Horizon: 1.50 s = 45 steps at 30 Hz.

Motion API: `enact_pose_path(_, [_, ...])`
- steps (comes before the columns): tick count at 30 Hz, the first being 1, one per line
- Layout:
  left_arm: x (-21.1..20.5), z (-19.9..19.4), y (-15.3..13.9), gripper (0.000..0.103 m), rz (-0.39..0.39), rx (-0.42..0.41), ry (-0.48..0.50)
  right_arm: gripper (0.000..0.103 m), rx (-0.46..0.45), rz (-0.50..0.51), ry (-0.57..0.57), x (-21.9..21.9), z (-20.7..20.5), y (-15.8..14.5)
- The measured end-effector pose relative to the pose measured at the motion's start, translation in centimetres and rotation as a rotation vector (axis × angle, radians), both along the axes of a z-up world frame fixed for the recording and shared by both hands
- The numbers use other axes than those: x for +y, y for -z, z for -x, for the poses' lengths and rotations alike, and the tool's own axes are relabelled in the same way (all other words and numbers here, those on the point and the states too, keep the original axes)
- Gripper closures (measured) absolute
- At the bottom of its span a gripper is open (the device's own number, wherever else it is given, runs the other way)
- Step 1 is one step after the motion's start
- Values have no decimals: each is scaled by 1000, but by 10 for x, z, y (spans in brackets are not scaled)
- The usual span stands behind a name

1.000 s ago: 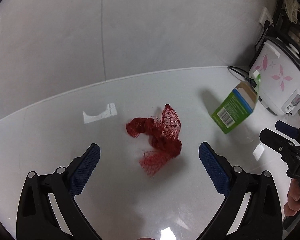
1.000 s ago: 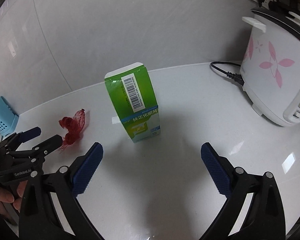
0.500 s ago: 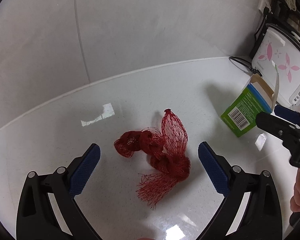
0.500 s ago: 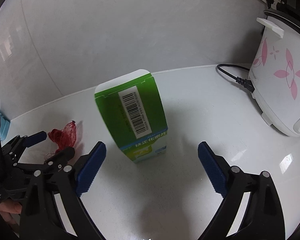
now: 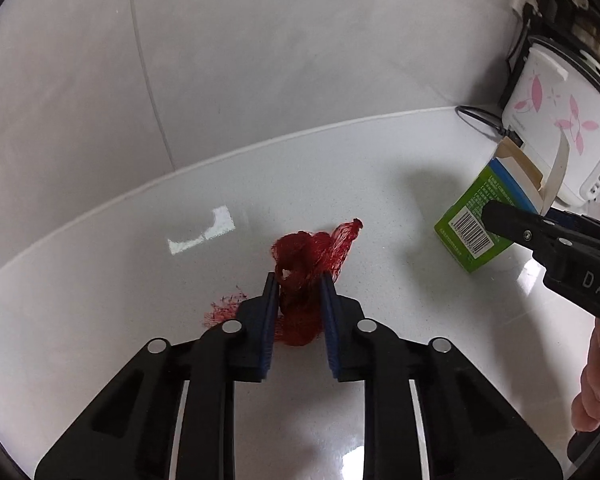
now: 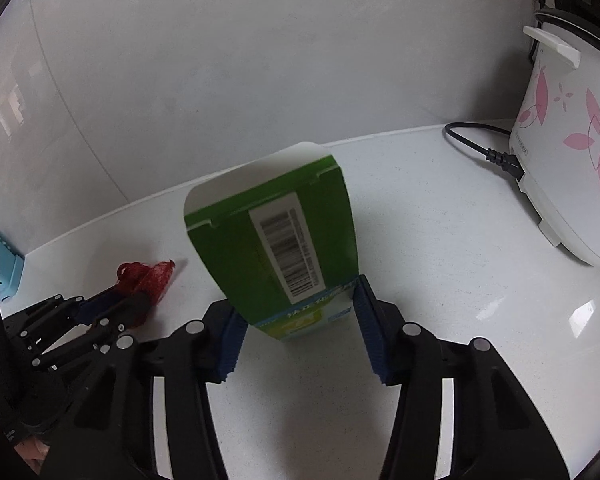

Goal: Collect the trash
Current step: 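Grasp the red mesh net with left tool while right tool grasps green box, then carry the red net and green box down over the green trash bin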

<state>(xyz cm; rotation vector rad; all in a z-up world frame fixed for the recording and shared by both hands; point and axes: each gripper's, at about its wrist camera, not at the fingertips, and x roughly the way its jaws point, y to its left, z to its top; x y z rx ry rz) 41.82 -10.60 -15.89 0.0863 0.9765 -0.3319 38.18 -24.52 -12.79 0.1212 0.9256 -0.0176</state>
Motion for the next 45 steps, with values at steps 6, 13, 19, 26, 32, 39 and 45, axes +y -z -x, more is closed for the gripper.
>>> enact_pose_path(6, [16,18,-17,88,39,8,-36,55,-7,3,9,0,23,-16])
enact_pose_path(13, [27,56,-45,88,48,-7,-65,55,-16,4,-7,-1,62,-37])
enact_pose_path(19, [29,95,-64,88,34,-1,-101,55,-33,7,-19,-7,93,-61])
enact_pose_path(26, [30,138,-86,88,32,-15,-140,55,-60,0,-41,-3,140,-94])
enact_pose_path(32, [33,173,-101,88,52,-23,-169,55,-80,2,-84,3,182,-113])
enact_pose_path(39, [37,224,-116,88,45,-34,-186,55,-92,-6,-132,5,229,-118])
enact_pose_path(45, [42,268,-118,88,44,-32,-238,55,-85,-17,-168,1,264,-115])
